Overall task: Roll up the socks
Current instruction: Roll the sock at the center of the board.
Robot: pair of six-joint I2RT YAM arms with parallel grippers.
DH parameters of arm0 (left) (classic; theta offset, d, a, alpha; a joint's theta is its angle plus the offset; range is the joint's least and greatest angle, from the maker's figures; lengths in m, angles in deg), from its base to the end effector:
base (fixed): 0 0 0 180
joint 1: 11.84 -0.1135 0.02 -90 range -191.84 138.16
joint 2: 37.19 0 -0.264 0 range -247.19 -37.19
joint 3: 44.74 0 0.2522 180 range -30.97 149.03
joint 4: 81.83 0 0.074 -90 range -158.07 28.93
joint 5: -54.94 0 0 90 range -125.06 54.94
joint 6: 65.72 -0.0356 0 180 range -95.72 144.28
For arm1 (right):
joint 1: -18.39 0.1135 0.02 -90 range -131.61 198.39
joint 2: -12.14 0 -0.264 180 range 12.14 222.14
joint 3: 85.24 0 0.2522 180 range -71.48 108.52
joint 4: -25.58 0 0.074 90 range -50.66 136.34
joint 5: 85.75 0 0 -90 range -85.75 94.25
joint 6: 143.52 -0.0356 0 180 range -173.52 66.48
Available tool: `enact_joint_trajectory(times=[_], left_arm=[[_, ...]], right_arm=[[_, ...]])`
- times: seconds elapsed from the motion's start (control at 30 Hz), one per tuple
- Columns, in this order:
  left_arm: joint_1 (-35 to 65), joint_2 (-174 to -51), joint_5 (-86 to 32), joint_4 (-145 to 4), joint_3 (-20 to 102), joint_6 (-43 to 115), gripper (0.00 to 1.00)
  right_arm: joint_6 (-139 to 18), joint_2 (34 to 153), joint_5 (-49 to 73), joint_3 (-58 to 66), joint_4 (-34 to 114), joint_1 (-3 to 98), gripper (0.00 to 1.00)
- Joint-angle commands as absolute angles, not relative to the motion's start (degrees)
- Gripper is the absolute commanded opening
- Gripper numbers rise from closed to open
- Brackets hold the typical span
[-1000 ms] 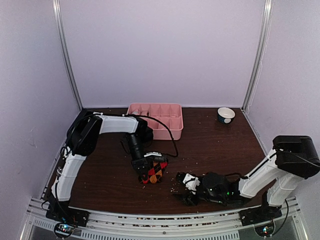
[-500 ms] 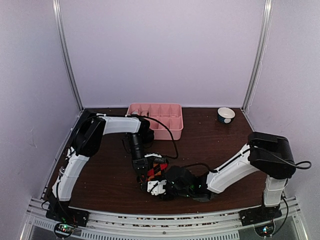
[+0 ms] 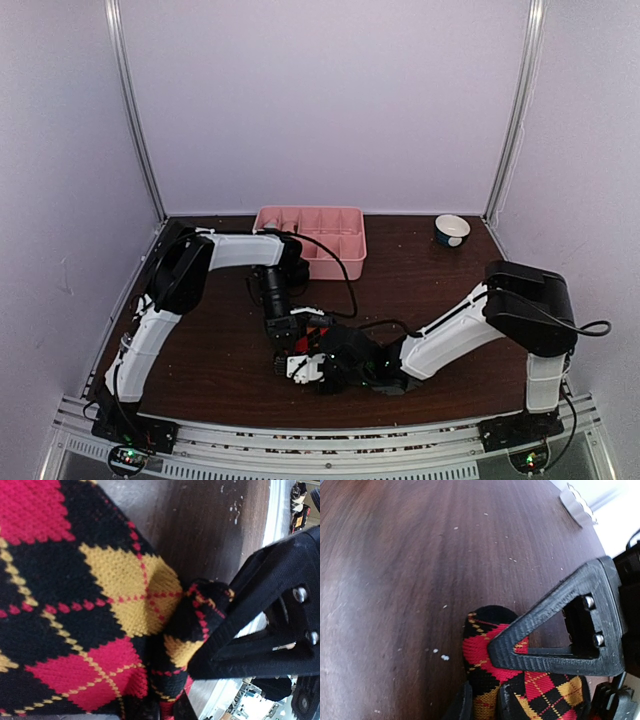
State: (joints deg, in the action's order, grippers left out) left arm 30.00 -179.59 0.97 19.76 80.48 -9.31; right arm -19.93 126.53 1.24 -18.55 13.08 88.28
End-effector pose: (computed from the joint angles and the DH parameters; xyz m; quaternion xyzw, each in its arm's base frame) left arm 0.2994 -0.2962 0.1100 -0.5027 -0.7757 0.2818 0.2572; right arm 0.1353 0.3640 0.1043 -0.6894 0.5591 0.1211 0.4444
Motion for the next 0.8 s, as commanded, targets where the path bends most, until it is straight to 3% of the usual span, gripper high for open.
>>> enact_joint_trajectory(times=[0.0,0.17,0.27,0.43,0.5,0.77], left_arm=[[30.17,-178.38,-2.98,15.63,79.06,-11.63,0.10],[30.17,-178.24,-1.58,17.60,78.08,-14.28,0.12],[30.17,-180.57,-2.63,18.52,78.61,-14.40,0.10],[30.17,-182.12,-3.32,18.84,79.48,-13.95,0.07],[30.17,-182.28,-3.33,19.00,79.74,-13.96,0.07],[30.17,-183.49,-3.23,20.08,81.59,-13.97,0.06]], right_arm=[[-27.67,131.04,1.12,-18.04,22.66,86.17,0.19],[-31.64,131.40,3.28,-19.62,22.93,85.14,0.22],[-29.97,129.25,2.46,-22.17,20.25,85.36,0.32],[-26.12,123.63,-1.18,-25.16,16.46,86.06,0.35],[-24.62,122.44,-1.93,-26.33,15.05,86.31,0.41],[-21.29,123.41,-2.13,-24.97,15.69,86.84,0.41]])
